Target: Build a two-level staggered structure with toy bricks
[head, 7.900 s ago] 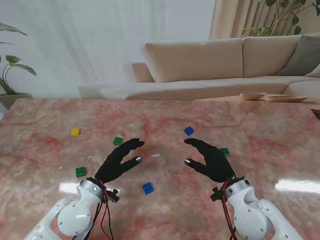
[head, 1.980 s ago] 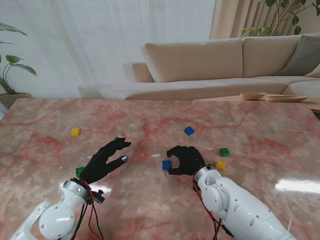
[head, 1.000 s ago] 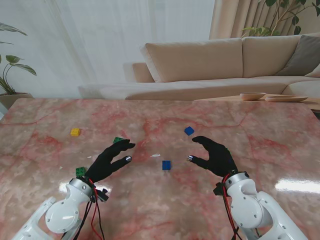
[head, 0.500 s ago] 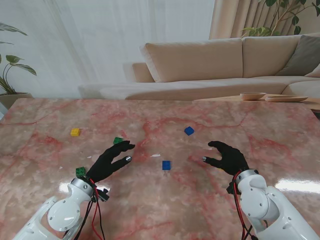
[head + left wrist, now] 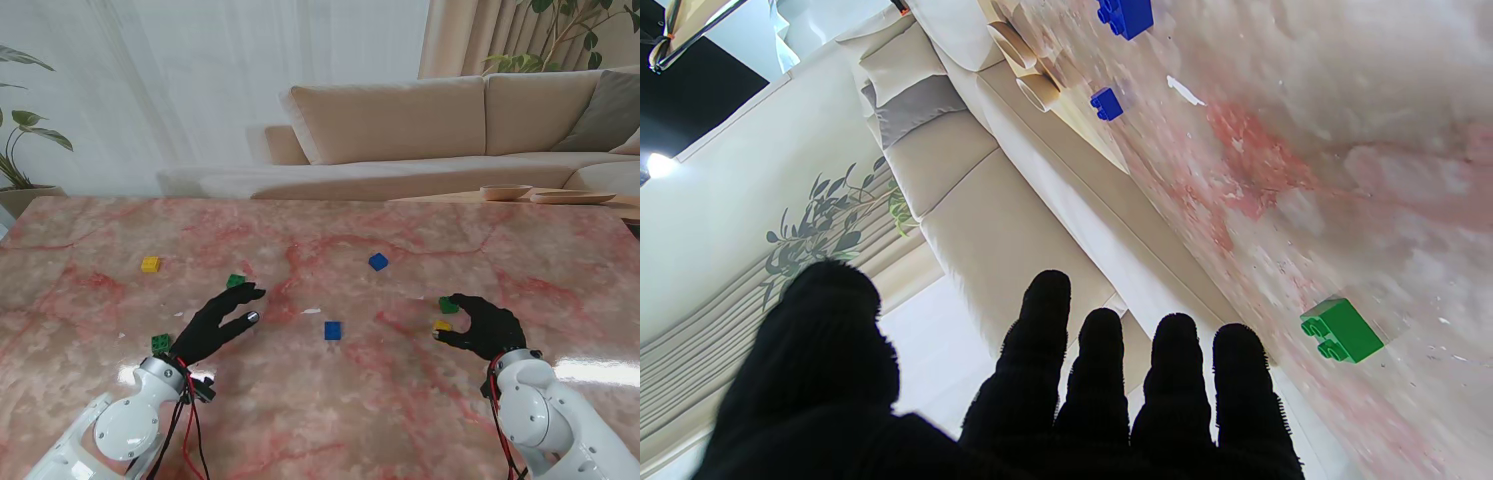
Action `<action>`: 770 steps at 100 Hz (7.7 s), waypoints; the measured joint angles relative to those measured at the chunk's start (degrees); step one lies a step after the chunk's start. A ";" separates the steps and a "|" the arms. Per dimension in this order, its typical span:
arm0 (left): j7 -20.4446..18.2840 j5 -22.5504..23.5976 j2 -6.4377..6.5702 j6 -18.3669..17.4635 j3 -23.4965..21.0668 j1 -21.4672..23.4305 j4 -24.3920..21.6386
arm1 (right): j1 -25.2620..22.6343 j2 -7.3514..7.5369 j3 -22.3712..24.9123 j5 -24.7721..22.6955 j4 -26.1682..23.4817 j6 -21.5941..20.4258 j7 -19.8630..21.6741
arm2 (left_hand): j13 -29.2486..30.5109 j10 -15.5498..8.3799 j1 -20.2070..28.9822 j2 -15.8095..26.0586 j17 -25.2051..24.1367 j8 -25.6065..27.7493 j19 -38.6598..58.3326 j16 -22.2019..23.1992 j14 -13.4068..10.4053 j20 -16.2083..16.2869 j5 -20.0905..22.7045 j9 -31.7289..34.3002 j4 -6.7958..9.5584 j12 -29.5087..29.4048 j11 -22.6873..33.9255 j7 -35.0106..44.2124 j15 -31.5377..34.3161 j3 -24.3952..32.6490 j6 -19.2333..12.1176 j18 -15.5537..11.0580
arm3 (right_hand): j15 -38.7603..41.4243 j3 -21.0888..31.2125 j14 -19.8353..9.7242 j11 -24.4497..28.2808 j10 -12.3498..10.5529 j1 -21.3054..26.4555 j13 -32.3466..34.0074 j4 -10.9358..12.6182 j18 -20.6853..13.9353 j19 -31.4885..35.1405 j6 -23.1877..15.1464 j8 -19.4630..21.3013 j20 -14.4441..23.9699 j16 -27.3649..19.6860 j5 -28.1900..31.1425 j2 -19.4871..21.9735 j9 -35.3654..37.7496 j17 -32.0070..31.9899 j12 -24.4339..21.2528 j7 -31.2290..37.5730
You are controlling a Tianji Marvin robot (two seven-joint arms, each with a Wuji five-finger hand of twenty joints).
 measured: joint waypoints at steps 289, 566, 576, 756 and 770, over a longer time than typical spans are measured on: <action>-0.08 0.38 0.01 -1.68 0.15 -0.72 1.33 | 0.32 -0.31 -6.21 -3.57 2.66 -5.08 -11.37 | 0.00 -0.01 0.61 1.21 0.00 0.00 -0.77 0.00 -0.01 -0.53 0.00 0.00 0.00 -0.01 0.00 0.00 0.00 0.00 0.00 0.00 | 11.20 12.88 -4.18 11.01 -8.57 12.35 10.10 -9.16 -0.09 8.78 -15.34 10.57 0.84 4.07 14.28 -9.39 20.57 6.38 11.50 29.64; -4.36 1.82 1.21 0.30 -1.88 1.64 -4.94 | 22.39 -1.50 -31.88 3.01 18.34 -6.81 -10.33 | 0.00 -0.40 0.64 1.21 0.00 0.00 -1.50 0.00 -0.56 -0.64 1.42 0.00 0.01 -0.01 0.00 0.00 -0.01 -0.07 -0.37 0.05 | 11.25 13.46 -5.57 10.23 -7.71 10.71 5.12 -6.69 -0.07 8.65 -13.10 14.63 0.84 4.88 11.45 -5.41 12.72 3.62 11.50 25.25; -4.37 1.82 1.23 0.31 -1.89 1.65 -4.97 | 22.57 -1.50 -32.12 3.03 18.36 -6.54 -10.26 | 0.00 -0.41 0.64 1.21 0.00 0.00 -1.50 0.00 -0.56 -0.64 1.42 0.00 0.01 -0.02 0.00 0.00 -0.01 -0.07 -0.37 0.07 | 11.25 12.84 -5.58 10.23 -7.71 11.03 4.58 -6.68 -0.13 8.65 -13.09 15.15 0.84 4.89 10.67 -5.28 11.37 3.57 11.50 24.70; -4.49 1.92 1.30 1.33 -2.59 2.85 -6.33 | 24.10 -1.67 -34.07 3.06 19.63 -7.08 -10.71 | 0.00 -0.43 1.29 1.87 0.00 0.15 -2.18 0.00 -0.58 -0.65 1.42 0.00 0.01 -0.53 0.00 0.00 -0.01 -1.13 -0.38 0.59 | 12.51 12.24 -6.70 10.20 -7.18 10.57 3.92 -4.93 -0.55 7.98 -13.11 17.41 0.90 5.07 10.96 -5.14 10.70 3.36 11.42 24.12; -4.54 1.86 1.30 1.35 -2.59 2.88 -6.40 | 24.14 -1.68 -34.13 3.17 19.68 -7.08 -10.75 | 0.00 -0.43 1.29 1.87 0.00 0.15 -2.18 0.00 -0.58 -0.65 1.42 0.01 0.01 -0.54 0.00 0.00 -0.01 -1.13 -0.38 0.61 | 12.53 12.19 -6.72 10.20 -7.17 9.25 3.92 -4.93 -0.56 7.97 -13.11 17.41 1.22 5.34 10.96 -4.76 10.70 3.33 10.93 24.12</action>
